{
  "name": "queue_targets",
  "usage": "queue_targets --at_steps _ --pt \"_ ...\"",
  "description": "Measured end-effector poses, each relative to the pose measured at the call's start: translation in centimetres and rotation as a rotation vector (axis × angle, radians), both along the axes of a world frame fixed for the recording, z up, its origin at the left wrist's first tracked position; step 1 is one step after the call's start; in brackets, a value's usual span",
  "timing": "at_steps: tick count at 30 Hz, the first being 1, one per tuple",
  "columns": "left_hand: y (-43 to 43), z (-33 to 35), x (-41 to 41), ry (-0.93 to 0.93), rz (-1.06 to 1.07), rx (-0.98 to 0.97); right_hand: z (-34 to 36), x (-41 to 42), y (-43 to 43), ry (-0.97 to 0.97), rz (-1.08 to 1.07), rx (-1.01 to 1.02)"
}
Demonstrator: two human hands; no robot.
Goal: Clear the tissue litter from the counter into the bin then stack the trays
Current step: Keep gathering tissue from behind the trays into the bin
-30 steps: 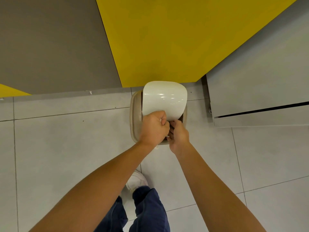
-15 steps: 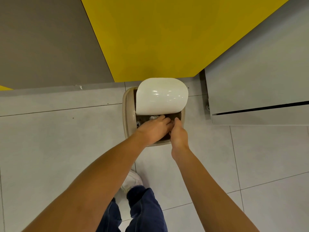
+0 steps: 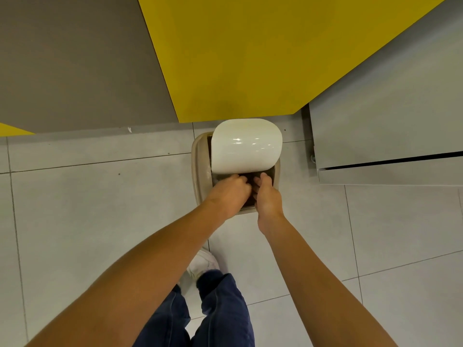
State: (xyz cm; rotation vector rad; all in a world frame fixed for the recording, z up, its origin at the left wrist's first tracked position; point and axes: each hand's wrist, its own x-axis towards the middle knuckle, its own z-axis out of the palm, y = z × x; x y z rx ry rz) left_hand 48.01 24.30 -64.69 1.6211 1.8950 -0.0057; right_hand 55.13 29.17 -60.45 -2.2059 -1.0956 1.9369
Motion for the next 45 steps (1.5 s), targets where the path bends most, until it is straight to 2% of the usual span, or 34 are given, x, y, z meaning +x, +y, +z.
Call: queue_targets --at_steps 3,10,13,22,27,37,45 --pt "-1.0 2.4 -0.6 -0.068 0.083 0.013 2.0 -0.3 -0.4 0.018 -0.011 -0.005" --pt "-3.4 11.5 -3.1 -0.016 0.177 0.124 9.6 -1.7 -2.2 -0.031 0.044 -0.002" --pt "-4.7 16.3 -4.2 -0.026 0.241 0.125 14.0 -2.4 -2.9 -0.035 0.143 0.024" --pt "-10.3 31.6 -7.7 -0.047 0.404 0.348 28.3 -5.3 -5.6 -0.009 0.456 0.374" --pt "-14.1 40.2 -10.4 0.023 0.480 0.514 37.0 -7.8 -7.2 0.098 0.630 0.588" --pt "-21.0 53.1 -15.6 0.112 0.588 0.707 49.8 -13.7 -11.6 0.325 0.661 0.941" --pt "-24.9 58.6 -21.1 0.213 0.692 0.843 55.2 -19.6 -13.9 0.390 0.720 1.046"
